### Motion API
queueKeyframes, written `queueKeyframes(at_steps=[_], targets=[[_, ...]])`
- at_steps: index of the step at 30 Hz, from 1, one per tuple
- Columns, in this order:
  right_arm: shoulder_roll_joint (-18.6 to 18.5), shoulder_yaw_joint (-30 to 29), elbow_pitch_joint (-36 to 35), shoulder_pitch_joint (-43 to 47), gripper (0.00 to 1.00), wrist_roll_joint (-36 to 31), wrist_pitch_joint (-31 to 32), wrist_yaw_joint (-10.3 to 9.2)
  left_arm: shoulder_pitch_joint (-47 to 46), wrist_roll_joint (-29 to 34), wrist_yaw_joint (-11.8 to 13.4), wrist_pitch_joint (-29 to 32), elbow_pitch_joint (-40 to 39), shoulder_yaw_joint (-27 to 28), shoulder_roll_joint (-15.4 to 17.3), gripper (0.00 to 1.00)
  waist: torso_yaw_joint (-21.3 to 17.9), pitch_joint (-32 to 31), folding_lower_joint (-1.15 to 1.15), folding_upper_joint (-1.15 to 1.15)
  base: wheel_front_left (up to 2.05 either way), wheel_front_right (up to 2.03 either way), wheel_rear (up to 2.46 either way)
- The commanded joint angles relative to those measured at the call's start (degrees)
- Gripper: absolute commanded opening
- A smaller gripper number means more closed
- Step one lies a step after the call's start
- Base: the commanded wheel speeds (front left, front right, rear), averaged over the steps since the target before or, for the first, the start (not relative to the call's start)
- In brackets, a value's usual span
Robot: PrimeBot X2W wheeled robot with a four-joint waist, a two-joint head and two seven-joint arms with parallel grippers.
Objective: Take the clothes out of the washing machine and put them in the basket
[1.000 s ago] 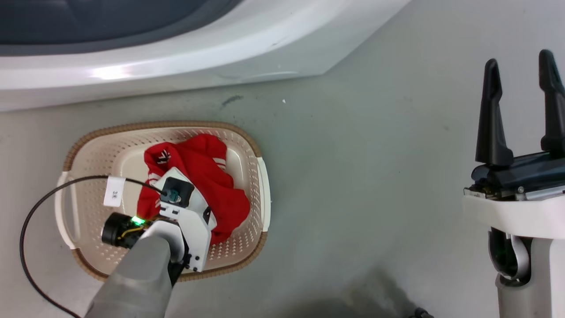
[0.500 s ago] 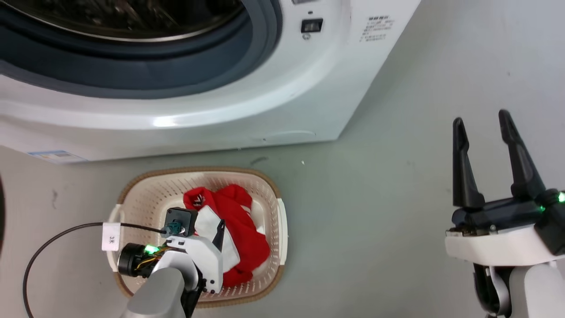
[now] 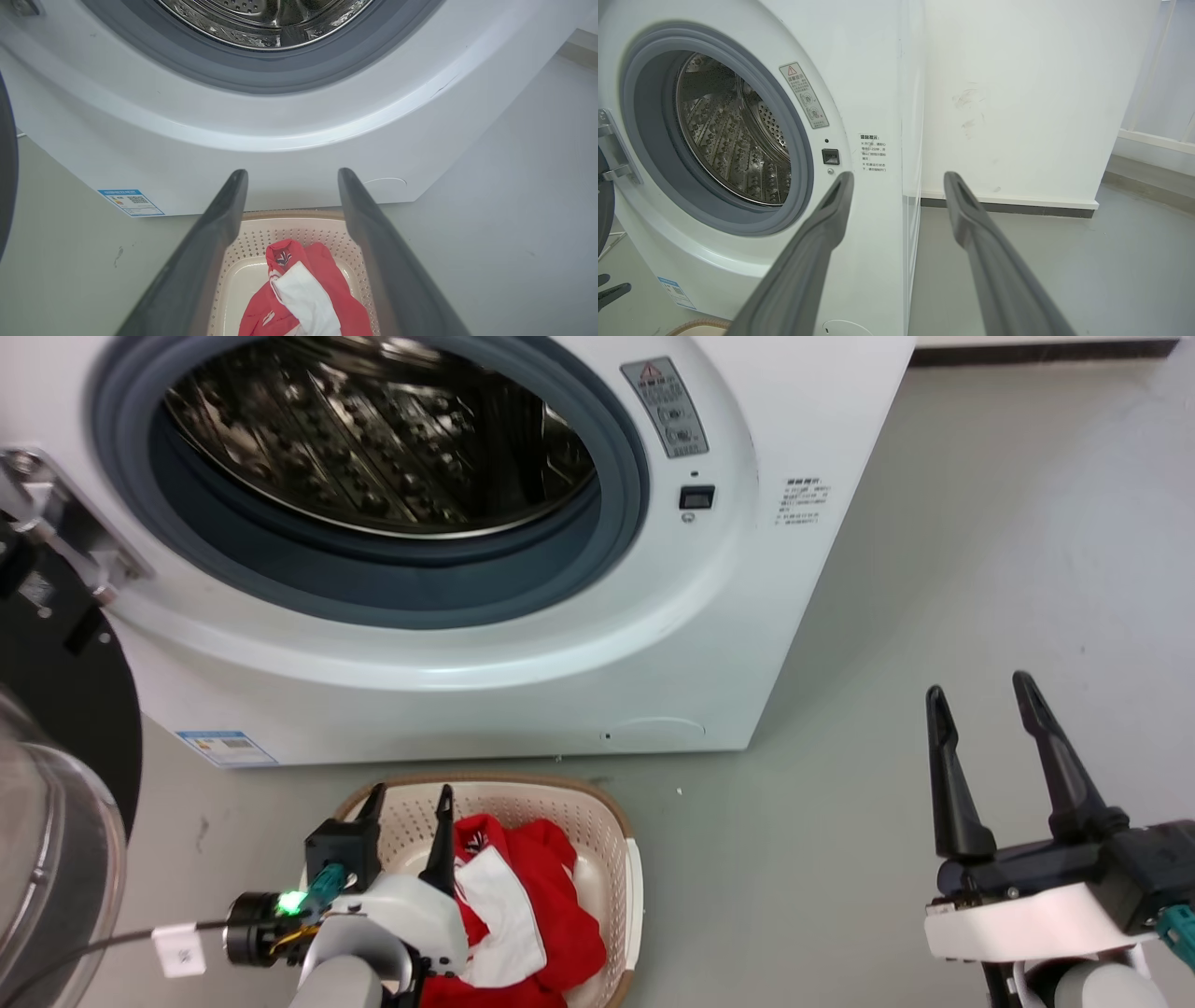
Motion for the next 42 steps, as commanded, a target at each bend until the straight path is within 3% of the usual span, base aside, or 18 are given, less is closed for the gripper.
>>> queueKeyframes(at_steps=[1,9,20,42], targets=[[0.06,0.07,0.19,0.97,1.00,-0.29,-0.11,-0.04,1.69,0.79,0.58,-0.14,-2.02,1.08,-0.21,1.00,0.71,-2.25,0.01,0.00,0.00,0.00,0.00],[0.06,0.02,1.16,4.76,1.00,-0.22,-0.11,-0.04,10.37,5.94,1.04,-0.14,-14.92,6.79,-2.24,1.00,1.21,-7.30,0.01,0.00,0.00,0.00,0.00],[0.06,-0.81,2.84,8.32,1.00,0.27,-0.11,-0.04,16.99,10.52,1.08,-0.14,-27.42,8.92,-3.92,1.00,1.74,-11.64,0.01,0.00,0.00,0.00,0.00],[0.06,-1.71,3.73,10.66,1.00,-0.09,-0.11,-0.04,21.64,12.25,1.12,-0.15,-32.64,10.93,-4.52,1.00,1.14,-14.86,0.01,0.00,0.00,0.00,0.00]])
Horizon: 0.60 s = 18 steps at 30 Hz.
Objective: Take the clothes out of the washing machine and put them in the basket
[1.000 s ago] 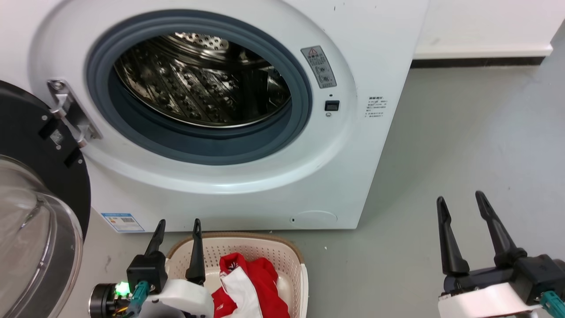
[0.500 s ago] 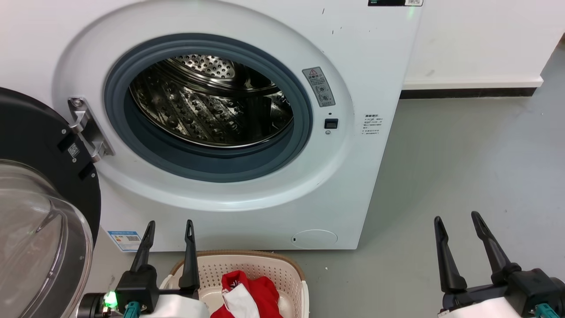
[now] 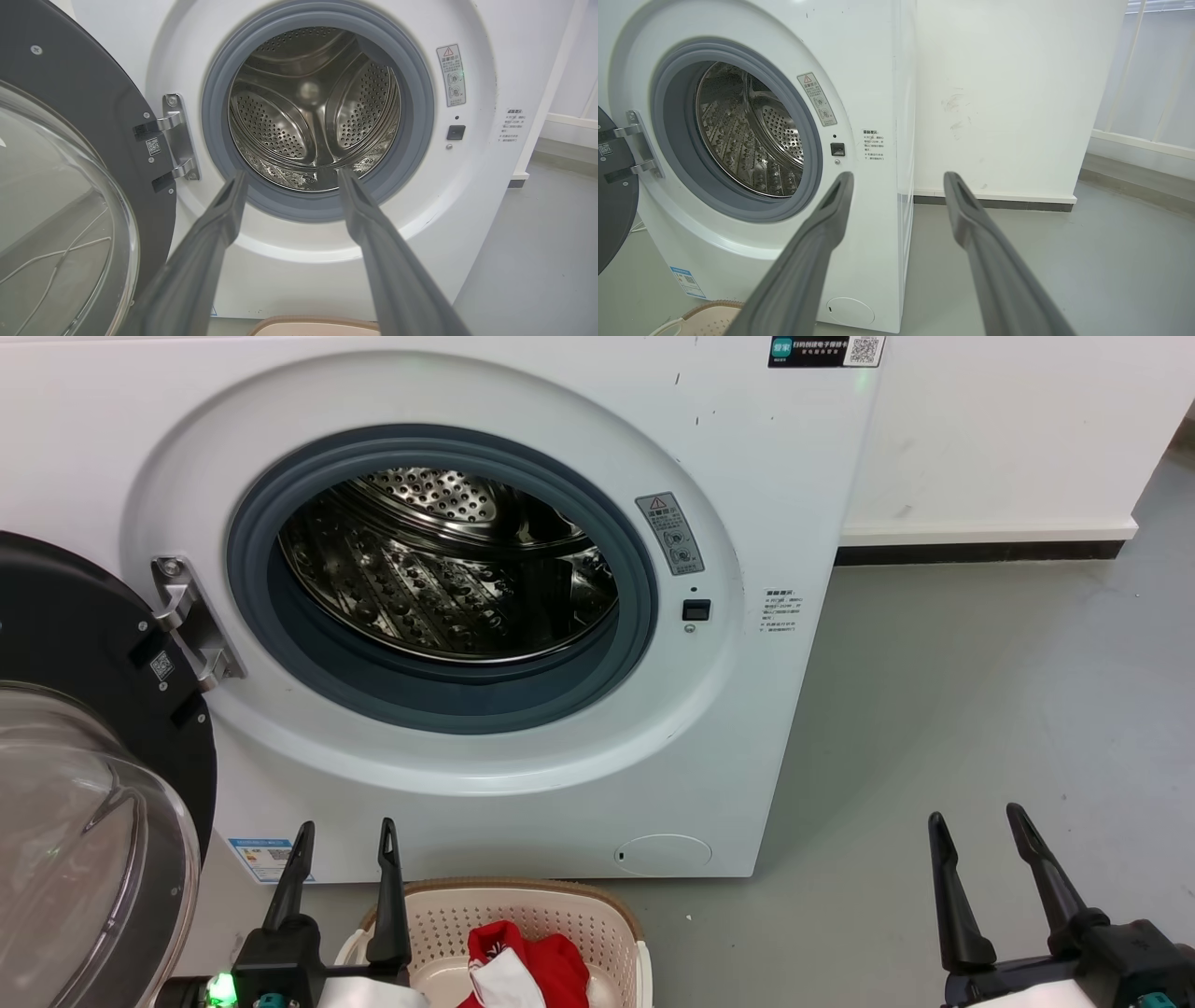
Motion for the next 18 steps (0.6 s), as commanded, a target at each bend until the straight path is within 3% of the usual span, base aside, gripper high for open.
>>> queueKeyframes(at_steps=[1,14,15,18], targets=[[0.06,-0.09,0.00,0.40,1.00,-0.12,-0.11,-0.04,0.49,0.26,0.07,-0.15,-0.22,0.10,-0.10,1.00,-0.02,0.02,0.00,0.00,0.00,0.00,0.00],[0.06,0.11,-0.23,-0.18,1.00,-0.21,-0.11,-0.04,0.43,0.29,0.01,-0.15,-0.45,0.50,-0.17,1.00,-0.36,0.33,0.00,0.00,0.00,0.00,0.00],[0.00,0.08,-0.06,-0.02,0.00,0.08,0.00,0.00,0.03,0.04,-0.01,0.00,-0.22,0.44,-0.04,0.00,-0.38,0.34,0.01,0.00,0.00,0.00,0.00],[0.01,0.20,1.38,0.22,0.00,0.28,0.07,0.01,0.38,-0.11,-0.02,0.23,1.42,0.41,-0.07,0.00,-0.39,0.35,0.01,0.00,0.00,0.00,0.00]])
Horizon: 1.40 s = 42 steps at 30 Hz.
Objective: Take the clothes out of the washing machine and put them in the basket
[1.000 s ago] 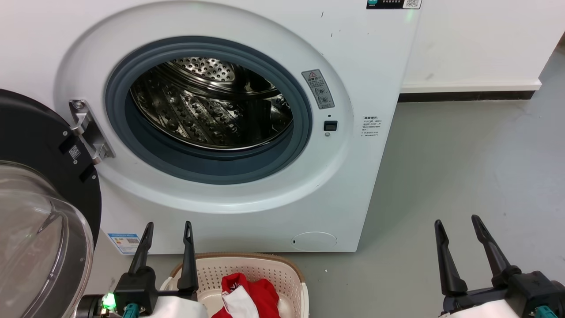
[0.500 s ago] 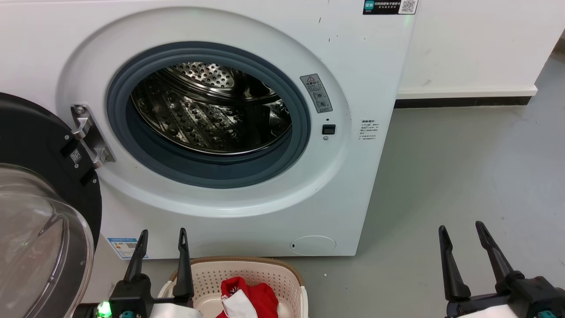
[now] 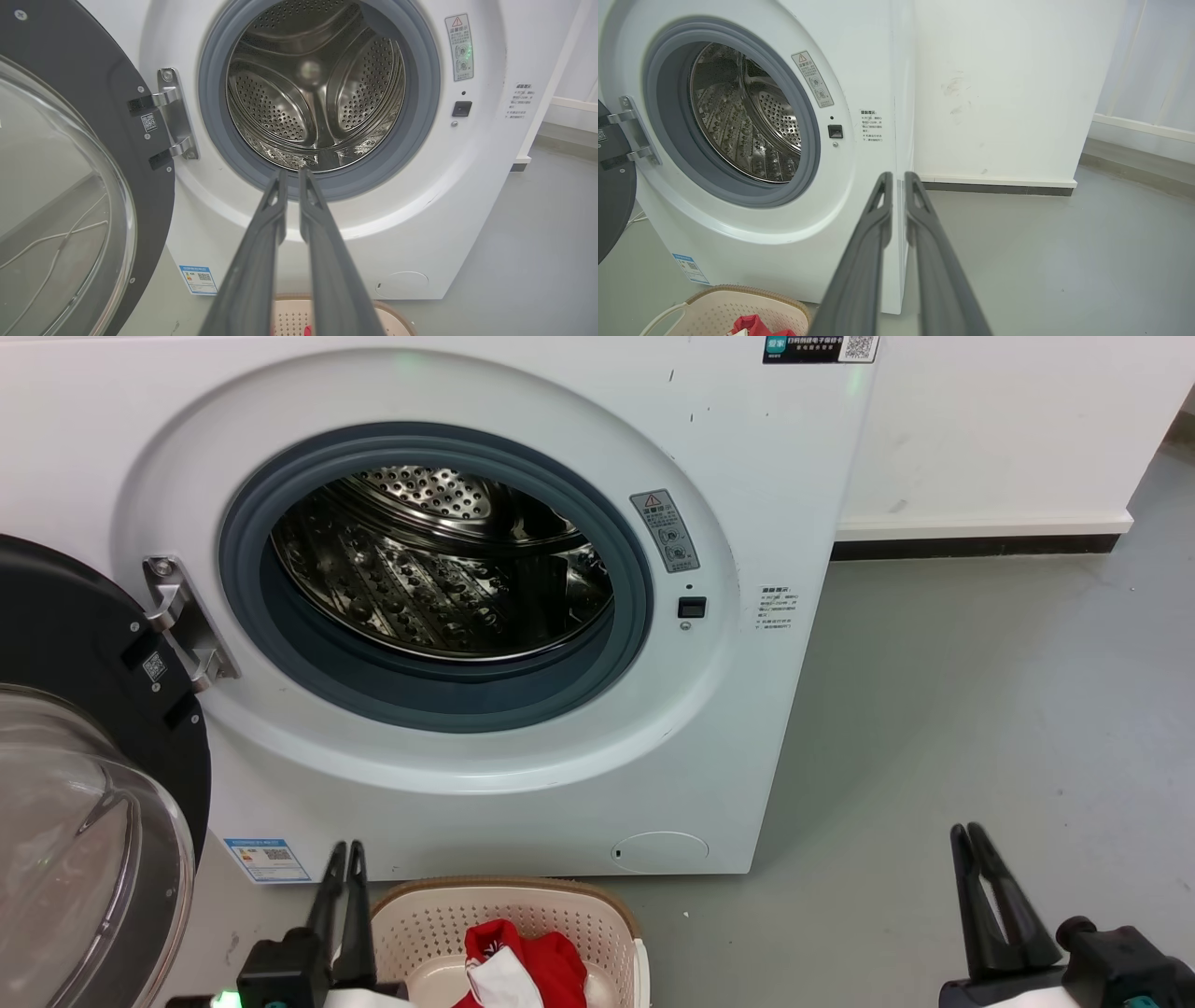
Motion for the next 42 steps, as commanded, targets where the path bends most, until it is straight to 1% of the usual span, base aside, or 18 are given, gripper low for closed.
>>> queueKeyframes(at_steps=[1,22,42], targets=[[0.00,0.03,0.09,0.02,0.00,0.19,0.01,0.00,0.02,-0.18,-0.02,0.04,0.14,0.02,-0.01,0.00,0.00,0.00,0.00,0.00,0.00,0.00,0.00],[-1.37,0.08,3.78,-3.95,0.00,25.19,4.25,-0.01,-3.36,-23.95,-2.95,5.65,2.92,2.27,0.00,0.00,0.07,0.39,0.00,0.00,0.00,0.00,0.00],[-1.96,-0.50,6.60,-7.06,0.00,43.81,8.00,-0.02,-6.04,-42.12,-5.17,10.02,4.92,4.00,0.00,0.00,0.14,0.77,0.00,0.00,0.00,0.00,0.00]])
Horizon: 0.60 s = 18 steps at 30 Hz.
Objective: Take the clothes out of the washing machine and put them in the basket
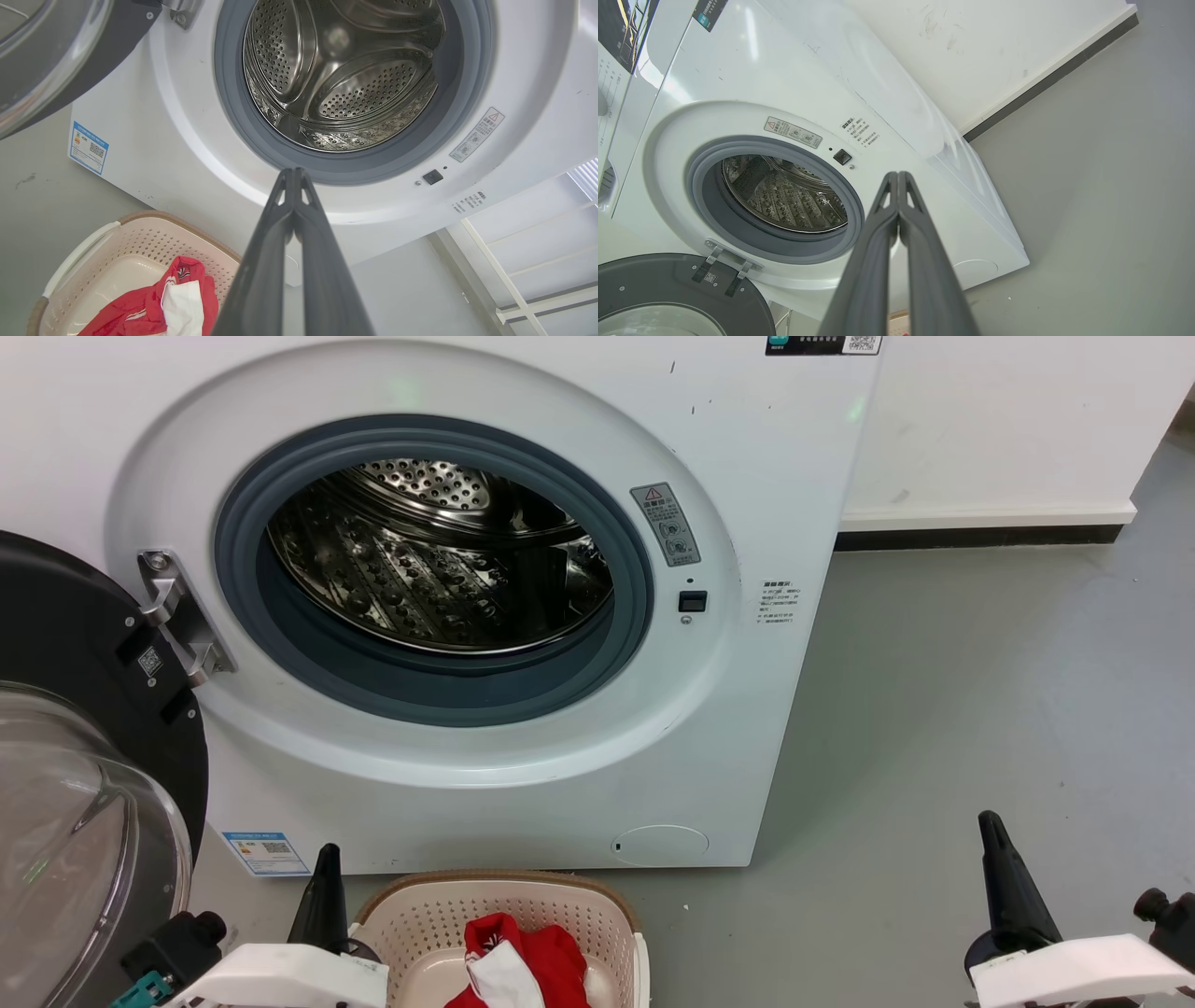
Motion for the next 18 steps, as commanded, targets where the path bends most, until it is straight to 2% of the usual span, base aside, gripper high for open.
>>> queueKeyframes(at_steps=[1,18], targets=[[-0.50,-0.20,-0.21,-2.11,0.00,2.15,0.34,-0.01,-1.88,-2.00,-0.35,0.51,-0.40,0.31,0.04,0.00,0.01,0.02,0.00,0.00,0.00,0.00,0.00],[-0.66,-1.01,1.99,-4.37,0.00,16.16,3.57,-0.01,-3.87,-15.97,-2.14,3.89,1.17,1.67,0.04,0.00,0.07,0.38,-0.01,0.00,0.00,0.00,0.00]])
